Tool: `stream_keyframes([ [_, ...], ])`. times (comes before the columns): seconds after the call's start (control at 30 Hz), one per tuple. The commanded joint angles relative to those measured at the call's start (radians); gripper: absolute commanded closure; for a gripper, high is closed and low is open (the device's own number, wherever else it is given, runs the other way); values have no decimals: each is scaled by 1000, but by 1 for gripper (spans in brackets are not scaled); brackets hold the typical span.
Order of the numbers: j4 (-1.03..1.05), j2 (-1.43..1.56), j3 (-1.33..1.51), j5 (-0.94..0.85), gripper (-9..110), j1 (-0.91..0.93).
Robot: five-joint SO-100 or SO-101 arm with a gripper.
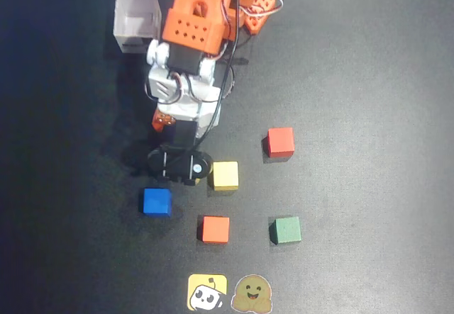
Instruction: Put the purple cube on top of the blue cube.
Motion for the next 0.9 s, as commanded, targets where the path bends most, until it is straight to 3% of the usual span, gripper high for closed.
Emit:
stream_keyframes([
  [0.0, -18, -9, -46, -15, 78, 5],
  [0.87, -72, -72, -38, -25, 84, 23],
])
